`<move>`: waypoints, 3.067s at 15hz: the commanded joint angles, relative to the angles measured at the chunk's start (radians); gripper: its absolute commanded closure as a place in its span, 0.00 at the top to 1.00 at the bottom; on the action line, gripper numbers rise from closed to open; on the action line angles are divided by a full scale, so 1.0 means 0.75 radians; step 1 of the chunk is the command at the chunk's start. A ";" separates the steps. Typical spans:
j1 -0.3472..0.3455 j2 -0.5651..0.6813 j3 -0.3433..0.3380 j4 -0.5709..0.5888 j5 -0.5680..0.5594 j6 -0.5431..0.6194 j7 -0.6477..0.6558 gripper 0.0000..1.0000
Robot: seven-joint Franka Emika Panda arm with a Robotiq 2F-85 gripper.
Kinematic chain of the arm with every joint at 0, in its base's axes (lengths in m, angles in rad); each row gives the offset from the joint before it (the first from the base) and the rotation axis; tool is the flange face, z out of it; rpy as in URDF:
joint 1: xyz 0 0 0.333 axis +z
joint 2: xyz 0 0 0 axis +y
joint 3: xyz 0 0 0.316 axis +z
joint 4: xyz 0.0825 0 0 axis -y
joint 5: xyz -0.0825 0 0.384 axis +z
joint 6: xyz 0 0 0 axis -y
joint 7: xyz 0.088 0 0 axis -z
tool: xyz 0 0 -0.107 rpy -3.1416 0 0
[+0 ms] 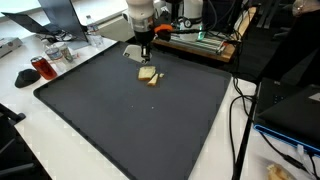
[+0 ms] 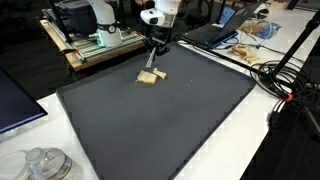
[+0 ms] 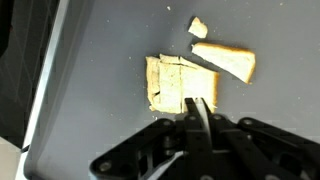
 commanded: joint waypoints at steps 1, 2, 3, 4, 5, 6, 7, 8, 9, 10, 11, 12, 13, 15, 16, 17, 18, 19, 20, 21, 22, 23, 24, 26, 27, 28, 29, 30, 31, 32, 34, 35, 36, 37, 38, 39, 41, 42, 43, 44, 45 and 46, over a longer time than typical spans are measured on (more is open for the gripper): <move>0.020 0.007 0.017 0.009 -0.160 0.011 0.179 0.01; 0.040 0.009 0.016 0.023 -0.239 -0.022 0.256 0.01; 0.061 0.020 0.019 0.045 -0.335 -0.071 0.350 0.01; 0.076 0.030 0.025 0.063 -0.420 -0.108 0.439 0.01; 0.093 0.039 0.038 0.087 -0.491 -0.170 0.507 0.01; 0.110 0.046 0.054 0.112 -0.551 -0.241 0.566 0.01; 0.121 0.054 0.074 0.134 -0.590 -0.306 0.608 0.01; 0.130 0.063 0.102 0.159 -0.608 -0.367 0.628 0.01; 0.139 0.074 0.126 0.181 -0.627 -0.419 0.648 0.01; 0.148 0.090 0.151 0.207 -0.637 -0.470 0.660 0.01; 0.155 0.107 0.173 0.231 -0.642 -0.515 0.666 0.01; 0.161 0.125 0.193 0.253 -0.639 -0.554 0.662 0.01; 0.165 0.148 0.210 0.273 -0.632 -0.584 0.653 0.01; 0.172 0.194 0.233 0.306 -0.623 -0.628 0.637 0.01; 0.175 0.219 0.238 0.320 -0.623 -0.646 0.636 0.01; 0.176 0.241 0.241 0.330 -0.622 -0.655 0.634 0.01; 0.176 0.262 0.241 0.335 -0.619 -0.657 0.630 0.01; 0.177 0.281 0.239 0.341 -0.618 -0.662 0.632 0.01; 0.174 0.297 0.235 0.344 -0.613 -0.659 0.631 0.01; 0.173 0.317 0.229 0.351 -0.615 -0.653 0.633 0.01; 0.172 0.334 0.225 0.359 -0.607 -0.654 0.630 0.01; 0.170 0.350 0.222 0.367 -0.602 -0.651 0.624 0.01; 0.171 0.368 0.217 0.378 -0.603 -0.650 0.624 0.01; 0.167 0.387 0.211 0.394 -0.591 -0.648 0.615 0.01; 0.158 0.385 0.212 0.398 -0.575 -0.639 0.597 0.01; 0.143 0.380 0.212 0.401 -0.544 -0.641 0.569 0.01; 0.126 0.373 0.214 0.400 -0.513 -0.630 0.538 0.01; 0.110 0.360 0.212 0.393 -0.488 -0.615 0.509 0.01; 0.085 0.337 0.210 0.379 -0.449 -0.591 0.469 0.01; 0.063 0.316 0.208 0.363 -0.405 -0.574 0.429 0.01; 0.024 0.270 0.199 0.322 -0.321 -0.527 0.351 0.01; 0.003 0.242 0.195 0.297 -0.282 -0.490 0.307 0.01; -0.016 0.221 0.191 0.280 -0.241 -0.466 0.261 0.01; -0.040 0.189 0.188 0.254 -0.192 -0.422 0.213 0.01; -0.058 0.159 0.182 0.229 -0.150 -0.381 0.175 0.01; -0.074 0.133 0.176 0.207 -0.108 -0.342 0.133 0.01; -0.092 0.088 0.160 0.163 -0.065 -0.272 0.055 0.01; -0.111 0.062 0.160 0.131 -0.021 -0.217 -0.011 0.01; -0.123 0.039 0.156 0.104 0.014 -0.174 -0.062 0.01; -0.138 0.017 0.150 0.075 0.055 -0.131 -0.117 0.01; -0.152 -0.002 0.147 0.049 0.104 -0.092 -0.178 0.01; -0.163 -0.020 0.139 0.027 0.144 -0.066 -0.231 0.01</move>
